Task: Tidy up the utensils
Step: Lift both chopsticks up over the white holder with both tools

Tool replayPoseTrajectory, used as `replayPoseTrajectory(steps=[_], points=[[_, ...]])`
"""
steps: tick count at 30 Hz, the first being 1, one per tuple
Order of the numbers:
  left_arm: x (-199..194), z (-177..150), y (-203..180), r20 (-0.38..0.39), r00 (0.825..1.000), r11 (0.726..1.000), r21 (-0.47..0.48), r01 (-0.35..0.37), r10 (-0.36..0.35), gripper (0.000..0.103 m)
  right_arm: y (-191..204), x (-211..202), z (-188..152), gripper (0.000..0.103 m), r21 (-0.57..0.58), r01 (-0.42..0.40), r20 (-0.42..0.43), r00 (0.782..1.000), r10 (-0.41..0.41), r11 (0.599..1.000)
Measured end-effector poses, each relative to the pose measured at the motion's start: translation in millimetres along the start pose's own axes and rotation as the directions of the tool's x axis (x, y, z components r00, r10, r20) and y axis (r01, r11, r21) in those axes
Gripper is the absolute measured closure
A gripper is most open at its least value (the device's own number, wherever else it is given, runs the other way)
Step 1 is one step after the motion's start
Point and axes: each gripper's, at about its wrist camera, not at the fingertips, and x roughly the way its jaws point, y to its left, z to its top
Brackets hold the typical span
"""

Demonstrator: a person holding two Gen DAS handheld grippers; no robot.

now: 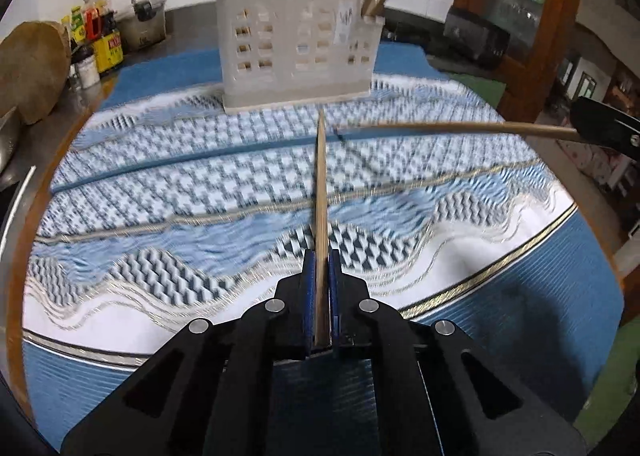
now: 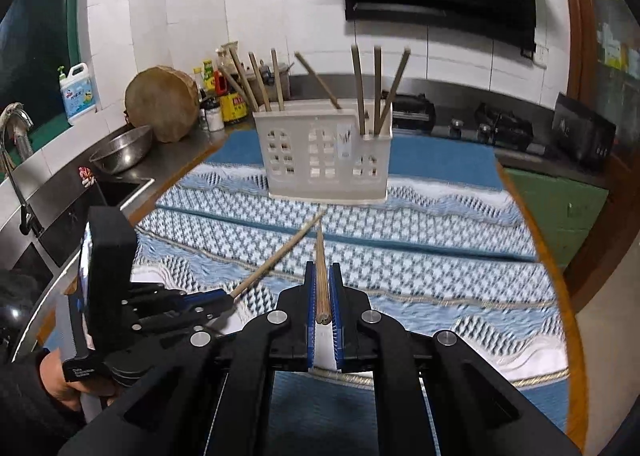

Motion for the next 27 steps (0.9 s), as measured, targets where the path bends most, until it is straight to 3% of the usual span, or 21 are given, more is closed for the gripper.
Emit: replayPoseTrajectory(steps=[11,21,27], points=[[-58.3,48.5,23.1,0.194,0.981,0.999,-0.014,0.029,-0.026,0.098,5.9,-12.7,63.8,0.096,-0.109,0.001,0.041,0.999,0.004,0.994],[-72.0,89.7,35.2,0.235,0.971,0.999,0.013,0.047,-0.048,0.098,6.9,-7.8,143.4,0.096,-0.174,0.03,0.063,0.998,-0.019,0.984],[-70.0,105.8,45.4,0.235,0.97,0.998,0.018,0.058,-0.061,0.098,14.9,-18.5,205.2,0.096,-0.179,0.031,0.149,0.989,-0.004,0.983]])
